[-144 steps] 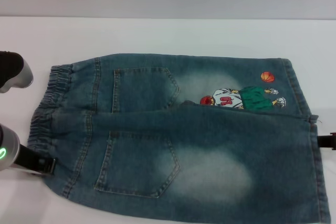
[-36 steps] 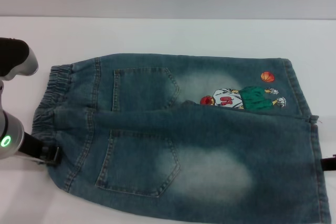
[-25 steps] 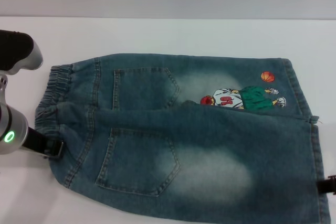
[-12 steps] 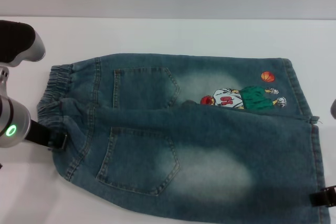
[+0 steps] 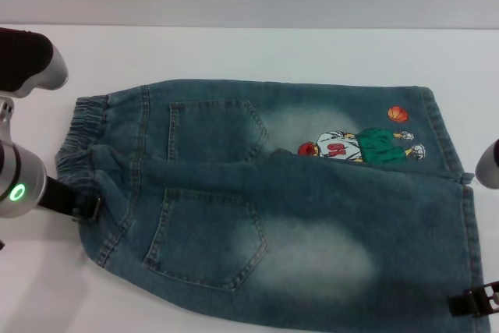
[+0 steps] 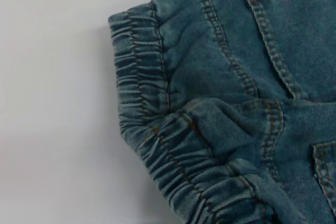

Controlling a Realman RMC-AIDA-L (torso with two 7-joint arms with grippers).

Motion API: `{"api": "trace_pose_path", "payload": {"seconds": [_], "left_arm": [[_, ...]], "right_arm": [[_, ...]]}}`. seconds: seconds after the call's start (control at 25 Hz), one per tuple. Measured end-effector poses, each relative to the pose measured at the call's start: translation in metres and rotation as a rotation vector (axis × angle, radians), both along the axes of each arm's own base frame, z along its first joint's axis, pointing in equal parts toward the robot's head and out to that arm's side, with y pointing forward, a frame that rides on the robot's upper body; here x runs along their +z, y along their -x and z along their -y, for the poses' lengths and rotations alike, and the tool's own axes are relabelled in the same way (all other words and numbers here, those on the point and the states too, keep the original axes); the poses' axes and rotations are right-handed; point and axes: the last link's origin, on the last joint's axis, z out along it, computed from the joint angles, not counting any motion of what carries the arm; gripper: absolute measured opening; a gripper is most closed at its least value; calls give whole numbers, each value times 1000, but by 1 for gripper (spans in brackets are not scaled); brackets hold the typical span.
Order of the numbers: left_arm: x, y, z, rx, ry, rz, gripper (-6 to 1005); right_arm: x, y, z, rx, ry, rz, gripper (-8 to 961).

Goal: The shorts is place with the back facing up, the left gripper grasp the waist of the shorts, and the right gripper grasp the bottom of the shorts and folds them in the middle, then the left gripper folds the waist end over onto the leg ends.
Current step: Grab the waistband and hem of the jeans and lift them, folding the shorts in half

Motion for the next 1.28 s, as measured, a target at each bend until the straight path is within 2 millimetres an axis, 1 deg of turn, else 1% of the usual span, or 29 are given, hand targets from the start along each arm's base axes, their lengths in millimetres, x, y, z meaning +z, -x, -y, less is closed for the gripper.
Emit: {"api": "trace_pose_path", "payload": {"seconds": [0.36, 0.8, 1.28], "left_arm": [[-1, -2, -2, -5, 2, -1, 236], [-3, -4, -4, -13, 9, -1, 235], [-5, -5, -3, -16, 21, -3, 235]], "right_arm": [[0, -2, 1, -13, 12, 11, 651], [-1, -10, 2, -42, 21, 25, 651], [-8, -8, -1, -30, 27, 14, 651]]}}
